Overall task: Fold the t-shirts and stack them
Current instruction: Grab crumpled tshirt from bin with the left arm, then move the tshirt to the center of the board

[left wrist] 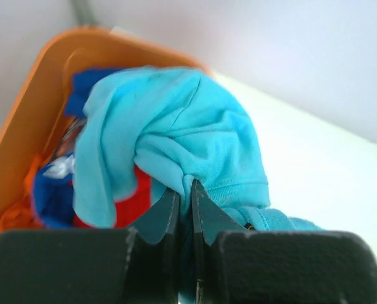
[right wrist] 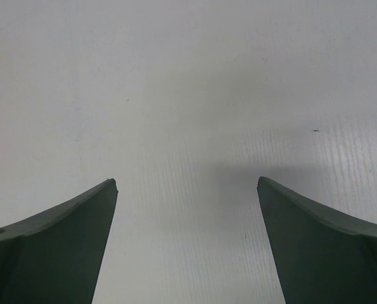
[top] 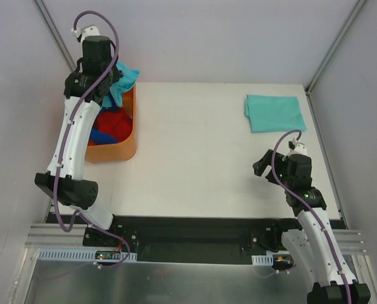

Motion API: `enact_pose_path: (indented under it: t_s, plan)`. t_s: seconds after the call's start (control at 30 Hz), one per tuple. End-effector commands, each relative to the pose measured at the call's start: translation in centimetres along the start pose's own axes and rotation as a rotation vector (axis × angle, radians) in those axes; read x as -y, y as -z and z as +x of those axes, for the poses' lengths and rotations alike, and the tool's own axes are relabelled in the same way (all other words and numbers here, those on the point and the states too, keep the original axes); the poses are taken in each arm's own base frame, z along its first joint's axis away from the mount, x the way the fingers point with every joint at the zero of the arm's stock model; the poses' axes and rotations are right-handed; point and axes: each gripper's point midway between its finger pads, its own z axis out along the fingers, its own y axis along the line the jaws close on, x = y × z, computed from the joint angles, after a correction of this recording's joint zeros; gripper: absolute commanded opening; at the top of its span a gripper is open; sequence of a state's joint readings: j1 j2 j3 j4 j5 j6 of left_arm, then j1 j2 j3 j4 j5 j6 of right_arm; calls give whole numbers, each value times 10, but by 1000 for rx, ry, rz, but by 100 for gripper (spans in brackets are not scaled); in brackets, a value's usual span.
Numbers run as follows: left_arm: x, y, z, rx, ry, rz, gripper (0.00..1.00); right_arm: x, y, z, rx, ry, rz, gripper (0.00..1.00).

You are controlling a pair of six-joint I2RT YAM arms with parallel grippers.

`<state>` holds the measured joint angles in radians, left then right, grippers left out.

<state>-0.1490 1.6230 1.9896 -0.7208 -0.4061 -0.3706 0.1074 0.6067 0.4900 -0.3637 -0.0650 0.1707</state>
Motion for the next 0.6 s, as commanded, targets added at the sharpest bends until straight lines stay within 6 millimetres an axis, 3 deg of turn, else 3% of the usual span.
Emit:
enact_pose_path:
  t_s: [0.0, 0.07, 0.1, 0.17, 0.23, 0.33, 0.4, 0.43, 0.5, 0.57]
  plan:
    - [24, 101, -88, 266, 43, 184, 0, -12, 7, -20, 54, 14, -33, 97]
    - [42, 134, -102, 309, 70, 332, 0, -13, 8, -20, 55, 13, -37, 97]
    - [67, 154, -98, 290, 38, 505, 0, -13, 9, -21, 59, 15, -40, 97]
    - [97, 193, -102, 317, -15, 742, 0, -14, 11, -23, 67, 17, -40, 97]
    - [131, 239, -89, 290, -79, 1018, 0, -13, 11, -22, 73, 11, -42, 97]
    - [158, 295, -83, 288, -122, 1280, 0, -14, 13, -25, 86, 15, -44, 97]
    - [167, 330, -88, 322, -130, 1416, 0, -12, 16, -25, 92, 16, -38, 97]
    - [172, 349, -81, 290, -139, 1526, 0, -12, 17, -25, 103, 14, -41, 97]
    - [180, 375, -80, 299, -145, 1660, 0, -13, 19, -28, 118, 12, -45, 97]
    - [189, 398, -68, 237, -153, 1788, 0, -14, 21, -29, 128, 12, -48, 97]
